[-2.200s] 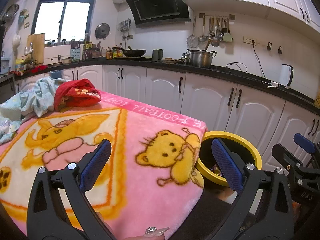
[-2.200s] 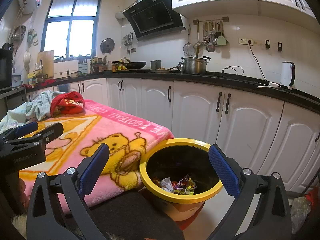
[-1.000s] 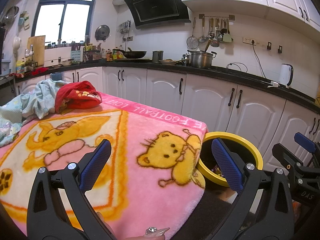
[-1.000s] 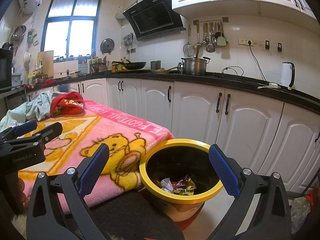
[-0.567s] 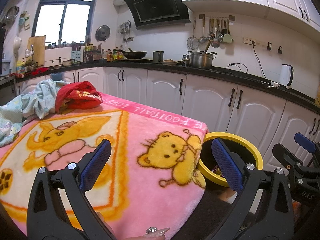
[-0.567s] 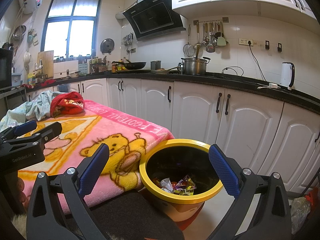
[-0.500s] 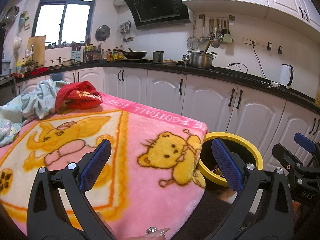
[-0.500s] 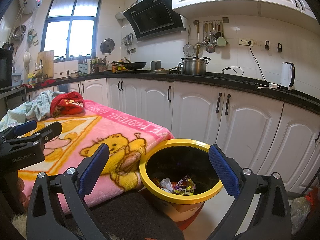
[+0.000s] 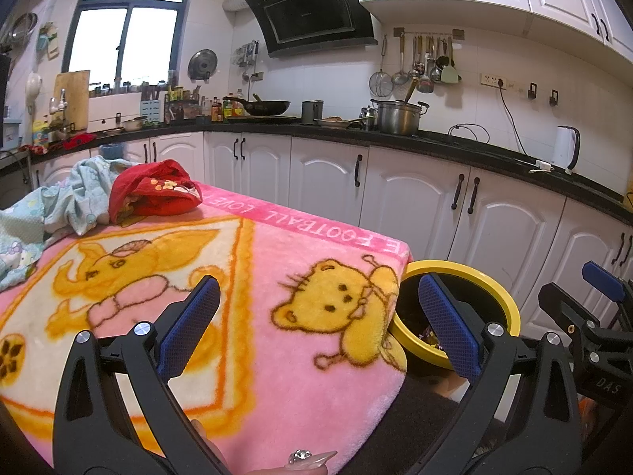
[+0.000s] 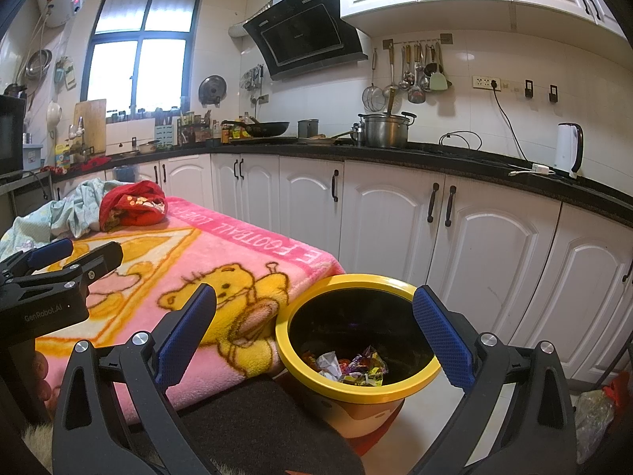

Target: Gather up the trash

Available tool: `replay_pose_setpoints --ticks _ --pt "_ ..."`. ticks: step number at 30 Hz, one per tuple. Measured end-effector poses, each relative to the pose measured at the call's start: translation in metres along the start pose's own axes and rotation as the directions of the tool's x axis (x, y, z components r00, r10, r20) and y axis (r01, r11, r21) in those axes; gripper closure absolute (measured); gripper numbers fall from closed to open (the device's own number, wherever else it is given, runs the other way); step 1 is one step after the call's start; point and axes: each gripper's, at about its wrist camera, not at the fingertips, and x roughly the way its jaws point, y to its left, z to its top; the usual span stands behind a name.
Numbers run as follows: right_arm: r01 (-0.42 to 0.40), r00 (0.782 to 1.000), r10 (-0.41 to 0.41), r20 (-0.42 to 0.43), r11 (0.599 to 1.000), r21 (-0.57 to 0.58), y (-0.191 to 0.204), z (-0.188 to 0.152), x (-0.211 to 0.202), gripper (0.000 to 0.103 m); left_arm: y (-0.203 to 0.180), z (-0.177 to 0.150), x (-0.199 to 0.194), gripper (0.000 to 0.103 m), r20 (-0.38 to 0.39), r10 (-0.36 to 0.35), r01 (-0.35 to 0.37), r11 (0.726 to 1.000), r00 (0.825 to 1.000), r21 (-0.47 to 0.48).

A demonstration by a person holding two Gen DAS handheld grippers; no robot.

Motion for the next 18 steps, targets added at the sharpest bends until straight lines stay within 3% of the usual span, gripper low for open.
replay_pose_setpoints --ticks 8,13,16,18 --pt "0.001 1.0 -0.001 -0.002 1.0 0.001 0.0 0.0 0.001 0.006 0.005 0.0 0.001 0.011 -0.008 0.009 -0.009 1.0 1.0 0.009" --pt "0.003 1.0 -0.003 0.0 1.0 0.001 0.0 0.002 0.001 0.006 0.011 -0.006 0.005 0.011 -0.064 0.025 -0.025 1.0 0.998 -0.006" --pt "-0.029 1.0 0.029 0.012 1.0 0.001 0.003 0.012 0.005 0.006 0.038 -0.004 -0.002 0.011 -0.108 0.045 -0.054 0.995 0.993 -0.081" --pt "-0.088 0.996 0.088 0.01 0.996 -0.017 0.017 0.025 0.012 0.006 0.065 -0.001 -0.008 0.011 -0.131 0.092 -0.111 0.982 0.987 -0.151"
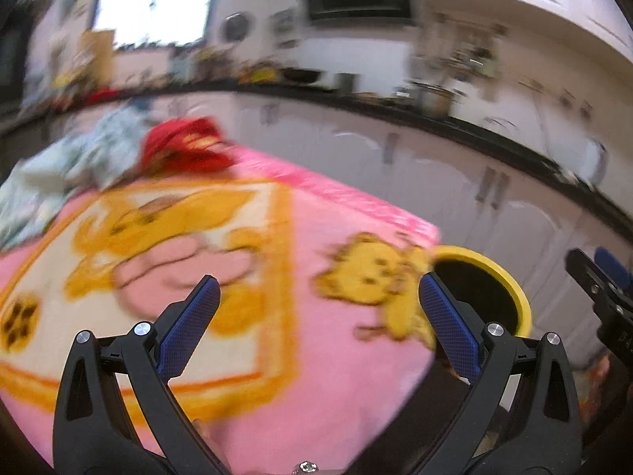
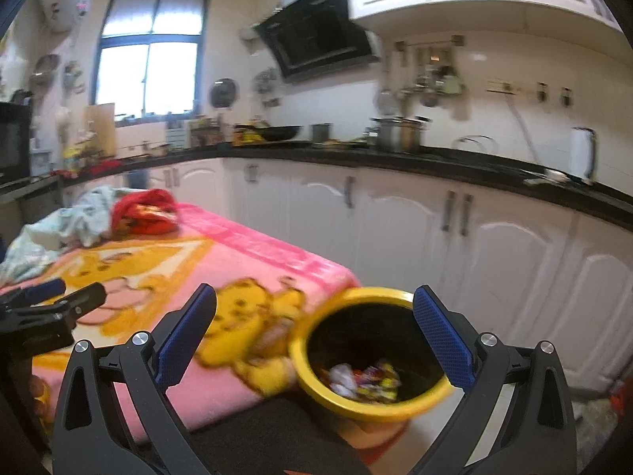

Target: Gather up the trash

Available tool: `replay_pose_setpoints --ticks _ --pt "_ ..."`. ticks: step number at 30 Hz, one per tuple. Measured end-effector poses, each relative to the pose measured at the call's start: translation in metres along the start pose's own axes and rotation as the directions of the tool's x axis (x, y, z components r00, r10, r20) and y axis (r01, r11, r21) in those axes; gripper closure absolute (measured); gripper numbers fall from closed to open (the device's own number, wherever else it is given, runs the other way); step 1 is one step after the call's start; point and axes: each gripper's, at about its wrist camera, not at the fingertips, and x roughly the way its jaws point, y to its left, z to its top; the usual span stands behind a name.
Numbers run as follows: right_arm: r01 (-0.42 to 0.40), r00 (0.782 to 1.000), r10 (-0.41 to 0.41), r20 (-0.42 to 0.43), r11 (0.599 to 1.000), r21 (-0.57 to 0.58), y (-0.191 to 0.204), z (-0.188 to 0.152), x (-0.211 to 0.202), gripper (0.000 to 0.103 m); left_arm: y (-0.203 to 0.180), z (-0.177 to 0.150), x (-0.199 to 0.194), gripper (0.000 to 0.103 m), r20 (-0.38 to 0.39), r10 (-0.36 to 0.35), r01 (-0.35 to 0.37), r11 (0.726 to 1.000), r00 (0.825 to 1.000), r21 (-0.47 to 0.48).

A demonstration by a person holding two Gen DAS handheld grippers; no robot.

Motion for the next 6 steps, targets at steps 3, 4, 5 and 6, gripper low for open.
replay_pose_setpoints --ticks 3,4,5,6 --pt "-0.177 0.984 0.176 -0.038 0.984 -0.03 0.044 0.024 0.026 0.006 0.066 0.015 -0.006 0.011 -0.027 0.17 -0.172 0.979 0.985 -0.108" --pt "-0.262 0.963 0.259 -0.07 0.964 -0.037 0.073 0.032 0.039 0.006 0.101 0.02 -0.01 0.011 -0.034 0.245 -0.247 0.956 0.969 -0.157" --pt "-0.332 0.94 0.326 -0.1 0.942 -0.045 0.098 0.036 0.048 0.006 0.123 0.022 -0.012 0.011 -0.042 0.288 -0.291 0.938 0.957 -0.187" --pt "-0.399 0.912 0.39 -0.131 0.915 -0.053 0.125 0.039 0.056 0.006 0.154 0.023 -0.013 0.011 -0.082 0.35 -0.36 0.908 0.933 -0.216"
